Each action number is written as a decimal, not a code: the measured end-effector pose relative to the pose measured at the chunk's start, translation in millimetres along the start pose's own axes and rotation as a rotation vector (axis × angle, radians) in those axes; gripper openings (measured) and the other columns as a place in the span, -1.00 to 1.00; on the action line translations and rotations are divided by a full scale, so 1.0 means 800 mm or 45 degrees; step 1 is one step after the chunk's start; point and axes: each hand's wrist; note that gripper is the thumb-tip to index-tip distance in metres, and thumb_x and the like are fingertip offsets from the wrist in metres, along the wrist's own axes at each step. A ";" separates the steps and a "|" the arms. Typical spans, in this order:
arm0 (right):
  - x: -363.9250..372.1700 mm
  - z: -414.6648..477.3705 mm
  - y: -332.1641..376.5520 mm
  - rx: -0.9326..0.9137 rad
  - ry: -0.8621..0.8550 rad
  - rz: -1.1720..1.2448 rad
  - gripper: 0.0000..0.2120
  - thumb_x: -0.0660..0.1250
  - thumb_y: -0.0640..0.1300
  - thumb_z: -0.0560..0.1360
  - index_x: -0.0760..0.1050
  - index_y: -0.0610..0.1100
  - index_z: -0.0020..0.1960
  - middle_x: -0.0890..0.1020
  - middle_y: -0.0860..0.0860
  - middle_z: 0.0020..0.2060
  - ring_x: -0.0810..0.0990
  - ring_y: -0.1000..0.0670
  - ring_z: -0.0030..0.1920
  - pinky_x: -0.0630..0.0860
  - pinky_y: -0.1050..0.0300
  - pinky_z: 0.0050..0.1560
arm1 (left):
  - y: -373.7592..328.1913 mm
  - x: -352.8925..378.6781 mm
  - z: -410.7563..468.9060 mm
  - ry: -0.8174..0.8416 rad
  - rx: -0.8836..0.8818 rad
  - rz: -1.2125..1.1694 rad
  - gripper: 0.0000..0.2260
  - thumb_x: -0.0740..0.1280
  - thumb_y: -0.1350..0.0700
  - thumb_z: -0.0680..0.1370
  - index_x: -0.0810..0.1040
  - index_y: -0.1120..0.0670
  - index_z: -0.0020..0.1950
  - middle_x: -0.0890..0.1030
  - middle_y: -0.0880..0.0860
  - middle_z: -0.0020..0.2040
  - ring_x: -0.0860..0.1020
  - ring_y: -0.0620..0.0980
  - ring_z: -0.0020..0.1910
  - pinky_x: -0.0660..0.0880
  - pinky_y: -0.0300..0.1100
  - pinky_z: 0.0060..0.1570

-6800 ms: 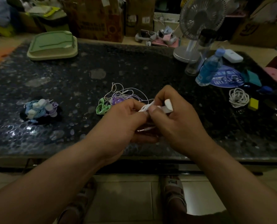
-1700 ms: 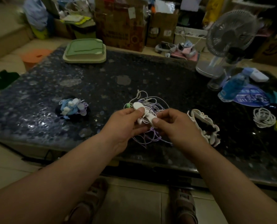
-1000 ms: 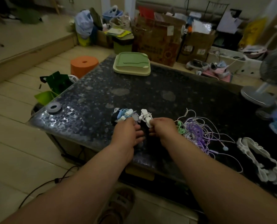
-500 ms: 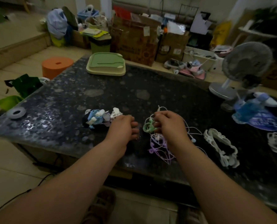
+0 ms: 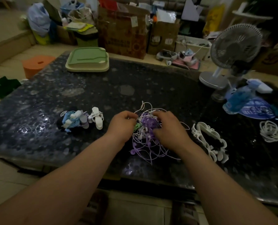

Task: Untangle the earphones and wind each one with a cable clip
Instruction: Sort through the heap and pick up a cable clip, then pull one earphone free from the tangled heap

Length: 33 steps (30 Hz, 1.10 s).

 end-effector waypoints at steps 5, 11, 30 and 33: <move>0.003 0.007 -0.004 -0.113 -0.119 -0.125 -0.93 0.40 -0.06 0.56 0.63 -0.02 0.01 0.54 0.05 -0.01 0.52 -0.03 0.10 0.53 0.00 0.03 | 0.002 0.006 -0.001 0.012 0.088 0.173 -0.82 0.32 0.21 0.62 0.71 0.03 0.04 0.71 0.08 -0.16 0.57 0.02 -0.25 0.49 -0.13 -0.19; -0.039 -0.009 -0.003 0.024 -0.298 0.406 -0.94 0.39 -0.07 0.59 0.58 0.01 -0.06 0.61 0.10 -0.10 0.60 0.05 -0.06 0.48 0.16 -0.10 | -0.003 0.007 -0.012 -0.010 0.176 0.357 -0.88 0.33 0.09 0.63 0.64 0.04 0.10 0.68 -0.01 -0.03 0.63 -0.07 -0.09 0.51 -0.20 -0.11; -0.114 -0.067 0.008 0.382 -0.152 2.063 -0.83 0.16 -0.12 0.66 0.48 -0.15 -0.04 0.56 -0.03 -0.31 0.38 0.07 -0.41 0.31 0.22 -0.40 | -0.034 0.053 -0.067 0.289 0.805 0.572 -0.55 0.38 0.05 0.65 0.41 -0.14 0.53 0.52 -0.15 0.42 0.50 -0.21 0.36 0.48 -0.14 0.37; -0.118 -0.067 -0.001 0.344 -0.101 2.144 -0.82 0.13 -0.12 0.64 0.38 -0.10 -0.13 0.48 -0.01 -0.32 0.22 0.09 -0.43 0.14 0.25 -0.46 | -0.023 0.052 -0.050 0.174 0.730 0.793 -0.84 0.35 0.02 0.66 0.58 -0.12 0.24 0.66 -0.13 0.02 0.66 -0.09 -0.03 0.63 0.11 0.09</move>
Point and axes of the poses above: each hand's wrist, its own z-axis towards the middle knuckle, its own x-axis out of the palm, y = z × x
